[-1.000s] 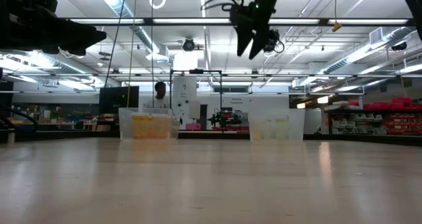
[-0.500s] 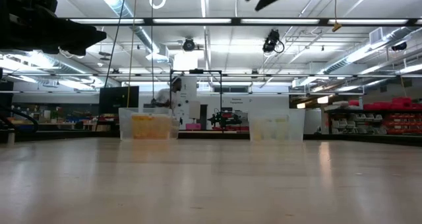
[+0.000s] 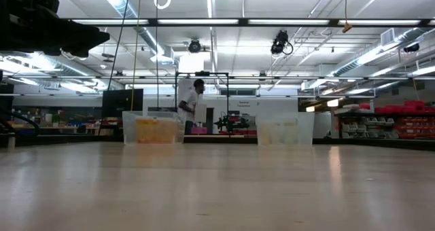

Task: Pick and place medicine bottles into bin by pill shape (circle, oval)
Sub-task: Return to Home Position

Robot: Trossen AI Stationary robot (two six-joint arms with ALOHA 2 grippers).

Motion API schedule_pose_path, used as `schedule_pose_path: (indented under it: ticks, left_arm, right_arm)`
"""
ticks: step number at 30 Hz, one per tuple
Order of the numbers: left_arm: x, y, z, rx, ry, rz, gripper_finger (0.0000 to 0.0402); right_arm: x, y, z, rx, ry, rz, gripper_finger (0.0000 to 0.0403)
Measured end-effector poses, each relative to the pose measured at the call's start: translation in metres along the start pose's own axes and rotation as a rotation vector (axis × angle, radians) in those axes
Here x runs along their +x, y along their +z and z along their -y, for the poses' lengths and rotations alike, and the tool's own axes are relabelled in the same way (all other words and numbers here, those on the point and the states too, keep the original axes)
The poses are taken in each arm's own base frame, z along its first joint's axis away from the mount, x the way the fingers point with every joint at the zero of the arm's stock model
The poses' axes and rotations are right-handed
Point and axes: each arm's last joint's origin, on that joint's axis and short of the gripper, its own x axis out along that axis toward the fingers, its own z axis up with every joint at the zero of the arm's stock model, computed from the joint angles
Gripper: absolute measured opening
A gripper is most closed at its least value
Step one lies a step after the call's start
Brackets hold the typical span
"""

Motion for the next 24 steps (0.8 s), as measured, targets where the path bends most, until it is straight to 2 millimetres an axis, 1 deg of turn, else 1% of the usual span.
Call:
schedule_pose_path:
  ticks: [6,9,19,24]
  left_arm:
    - [0.000,0.000,0.000,0.000,0.000,0.000,0.0172]
    - [0.000,0.000,0.000,0.000,0.000,0.000,0.0172]
    - [0.000,0.000,0.000,0.000,0.000,0.000,0.0172]
    - [0.000,0.000,0.000,0.000,0.000,0.000,0.0172]
  right_arm:
    - [-0.025,0.002,-0.011,-0.060,0.075,0.105,0.0284]
    - [-0.033,0.002,-0.014,-0.068,0.103,0.132,0.0284]
    - [-0.040,-0.001,-0.022,-0.126,0.146,0.140,0.0284]
    - [-0.045,-0.001,-0.021,-0.152,0.149,0.154,0.0284]
